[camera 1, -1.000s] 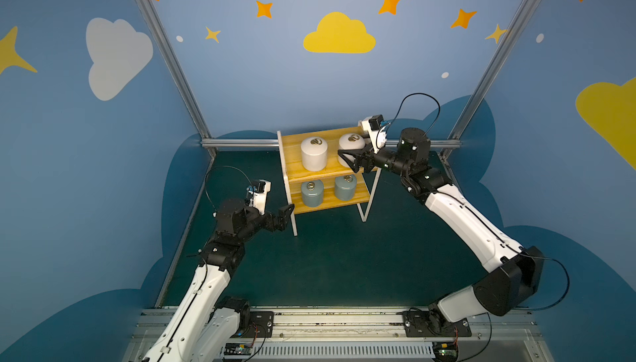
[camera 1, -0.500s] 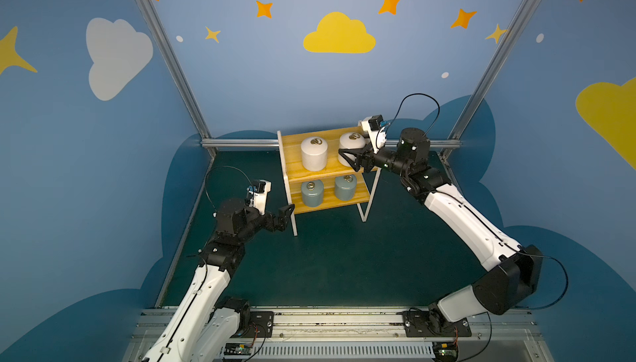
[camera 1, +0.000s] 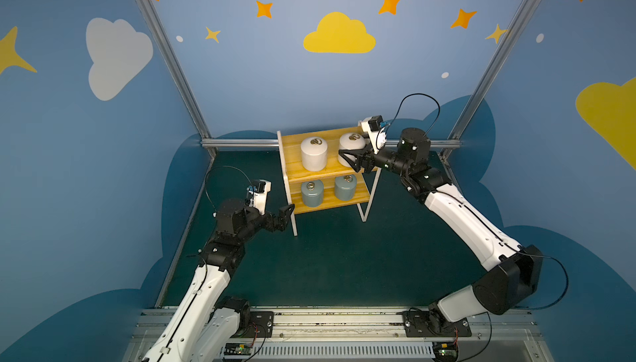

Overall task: Remove the tea canisters from the shelf
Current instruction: Pick up the tea canister from the shelf.

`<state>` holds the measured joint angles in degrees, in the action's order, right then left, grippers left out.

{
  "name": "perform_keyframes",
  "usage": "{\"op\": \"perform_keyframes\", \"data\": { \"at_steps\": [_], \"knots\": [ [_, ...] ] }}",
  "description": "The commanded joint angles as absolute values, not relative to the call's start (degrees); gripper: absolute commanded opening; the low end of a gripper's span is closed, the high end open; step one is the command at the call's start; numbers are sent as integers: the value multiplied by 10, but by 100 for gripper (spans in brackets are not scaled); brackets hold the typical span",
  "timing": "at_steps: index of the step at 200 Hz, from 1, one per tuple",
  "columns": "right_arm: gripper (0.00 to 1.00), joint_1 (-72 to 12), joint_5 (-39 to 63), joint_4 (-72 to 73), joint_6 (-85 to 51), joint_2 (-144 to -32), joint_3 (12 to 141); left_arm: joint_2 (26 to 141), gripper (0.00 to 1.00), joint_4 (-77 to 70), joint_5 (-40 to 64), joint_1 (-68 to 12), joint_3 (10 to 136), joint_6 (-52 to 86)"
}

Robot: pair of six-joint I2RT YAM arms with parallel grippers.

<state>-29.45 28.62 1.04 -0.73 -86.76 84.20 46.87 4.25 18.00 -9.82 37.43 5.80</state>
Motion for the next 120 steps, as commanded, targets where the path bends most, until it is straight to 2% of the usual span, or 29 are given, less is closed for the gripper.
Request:
{"op": "perform_keyframes", "data": {
  "at_steps": [1,120],
  "knots": [
    [67,-295,302,3,-3,-847,849,470,100,41,184,-100,391,56],
    [63,-313,310,-24,8,-776,839,473,100,36,184,-100,393,55]
  ]
}}
